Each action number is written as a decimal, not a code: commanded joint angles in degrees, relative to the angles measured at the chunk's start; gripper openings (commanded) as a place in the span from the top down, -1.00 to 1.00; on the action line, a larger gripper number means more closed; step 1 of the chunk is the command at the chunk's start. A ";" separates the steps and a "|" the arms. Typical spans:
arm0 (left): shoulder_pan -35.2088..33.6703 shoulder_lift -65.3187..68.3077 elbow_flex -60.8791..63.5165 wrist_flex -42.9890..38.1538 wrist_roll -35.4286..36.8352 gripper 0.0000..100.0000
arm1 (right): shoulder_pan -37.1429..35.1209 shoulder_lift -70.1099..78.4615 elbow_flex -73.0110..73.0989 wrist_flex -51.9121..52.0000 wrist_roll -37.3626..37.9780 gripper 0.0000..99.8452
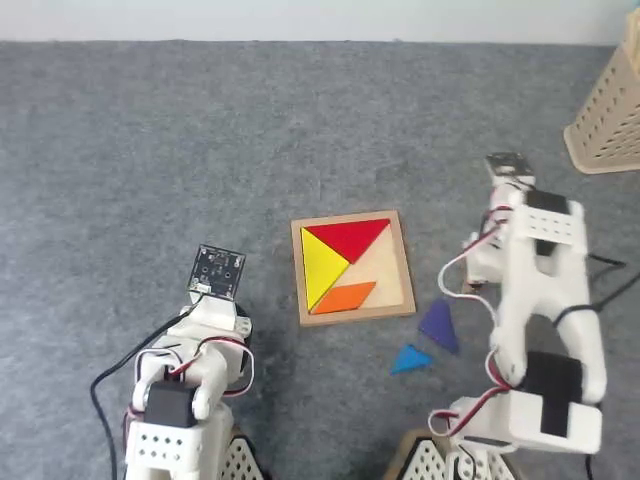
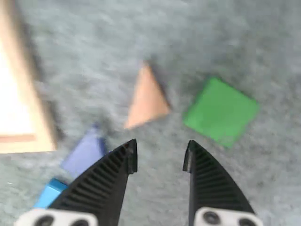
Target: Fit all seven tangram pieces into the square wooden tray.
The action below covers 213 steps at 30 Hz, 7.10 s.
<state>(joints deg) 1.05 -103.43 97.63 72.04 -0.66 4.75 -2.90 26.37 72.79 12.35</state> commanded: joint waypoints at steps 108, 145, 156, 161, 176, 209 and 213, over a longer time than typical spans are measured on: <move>-0.09 -1.23 -1.10 0.35 0.35 0.98 | -39.69 16.66 -23.91 0.40 62.77 0.94; -0.09 -1.23 -1.10 0.35 0.35 0.98 | -39.34 16.66 -23.91 4.79 62.51 0.66; -0.09 -1.23 -1.10 0.35 0.35 0.98 | -31.08 15.96 -27.78 8.13 45.80 0.98; -0.09 -1.23 -1.10 0.35 0.35 0.98 | -27.47 14.99 -27.52 11.56 28.40 0.99; -0.09 -1.23 -1.10 0.35 0.35 0.98 | -28.35 -0.22 3.96 -17.80 13.89 0.99; -0.09 -1.23 -1.10 0.35 0.35 0.98 | -14.11 -14.46 2.02 -3.38 7.38 0.98; -0.09 -1.23 -1.10 0.35 0.35 0.98 | -3.03 -14.46 2.37 0.66 2.46 0.98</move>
<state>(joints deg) 1.05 -103.43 97.63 72.04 -0.66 -5.98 -13.98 29.19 70.86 17.71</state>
